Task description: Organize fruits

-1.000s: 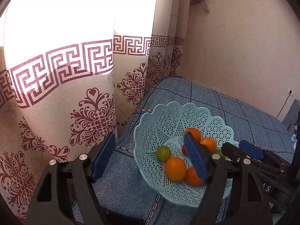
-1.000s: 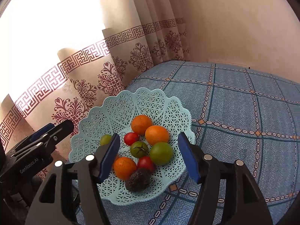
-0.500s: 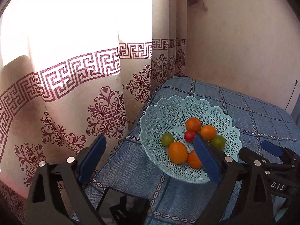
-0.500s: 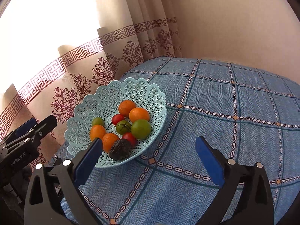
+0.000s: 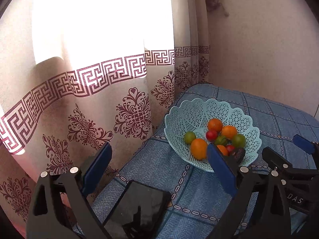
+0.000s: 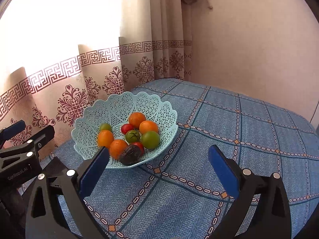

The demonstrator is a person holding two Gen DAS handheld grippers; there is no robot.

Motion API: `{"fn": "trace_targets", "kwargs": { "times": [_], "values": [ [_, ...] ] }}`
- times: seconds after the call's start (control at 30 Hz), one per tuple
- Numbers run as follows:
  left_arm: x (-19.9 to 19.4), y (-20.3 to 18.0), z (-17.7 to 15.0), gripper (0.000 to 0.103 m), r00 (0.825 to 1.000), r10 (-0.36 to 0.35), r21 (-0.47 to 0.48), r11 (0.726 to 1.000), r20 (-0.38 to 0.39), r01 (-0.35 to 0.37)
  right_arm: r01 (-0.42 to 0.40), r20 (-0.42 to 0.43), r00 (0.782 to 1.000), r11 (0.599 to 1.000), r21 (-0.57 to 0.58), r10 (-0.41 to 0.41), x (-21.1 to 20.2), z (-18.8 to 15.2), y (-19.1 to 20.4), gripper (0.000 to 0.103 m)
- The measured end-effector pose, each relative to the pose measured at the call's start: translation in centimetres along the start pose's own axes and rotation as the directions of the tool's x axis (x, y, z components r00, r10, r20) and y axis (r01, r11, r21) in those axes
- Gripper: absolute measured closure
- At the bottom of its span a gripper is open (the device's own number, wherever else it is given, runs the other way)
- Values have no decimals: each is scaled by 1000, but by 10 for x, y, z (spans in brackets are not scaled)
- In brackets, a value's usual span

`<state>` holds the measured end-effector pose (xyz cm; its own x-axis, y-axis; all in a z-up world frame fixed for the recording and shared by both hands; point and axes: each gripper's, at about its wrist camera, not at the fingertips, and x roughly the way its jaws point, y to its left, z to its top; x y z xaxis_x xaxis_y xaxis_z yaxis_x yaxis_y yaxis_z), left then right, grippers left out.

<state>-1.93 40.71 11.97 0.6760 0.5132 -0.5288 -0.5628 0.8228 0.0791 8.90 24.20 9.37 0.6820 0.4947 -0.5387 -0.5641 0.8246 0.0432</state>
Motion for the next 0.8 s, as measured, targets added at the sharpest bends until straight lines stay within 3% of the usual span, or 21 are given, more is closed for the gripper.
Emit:
{"fn": "trace_targets", "kwargs": {
  "times": [0.2, 0.47, 0.8],
  "values": [
    [-2, -8, -8, 6, 999, 33, 40, 999, 21, -33, 127, 74, 989, 992, -23, -125, -12, -1, 1, 5],
    [-4, -20, -12, 6, 999, 23, 59, 998, 40, -26, 64, 57, 996, 997, -32, -63, -13, -1, -1, 5],
    [1, -19, -15, 6, 999, 34, 67, 997, 25, -35, 60, 64, 996, 994, -91, -54, -11, -5, 9, 5]
  ]
}}
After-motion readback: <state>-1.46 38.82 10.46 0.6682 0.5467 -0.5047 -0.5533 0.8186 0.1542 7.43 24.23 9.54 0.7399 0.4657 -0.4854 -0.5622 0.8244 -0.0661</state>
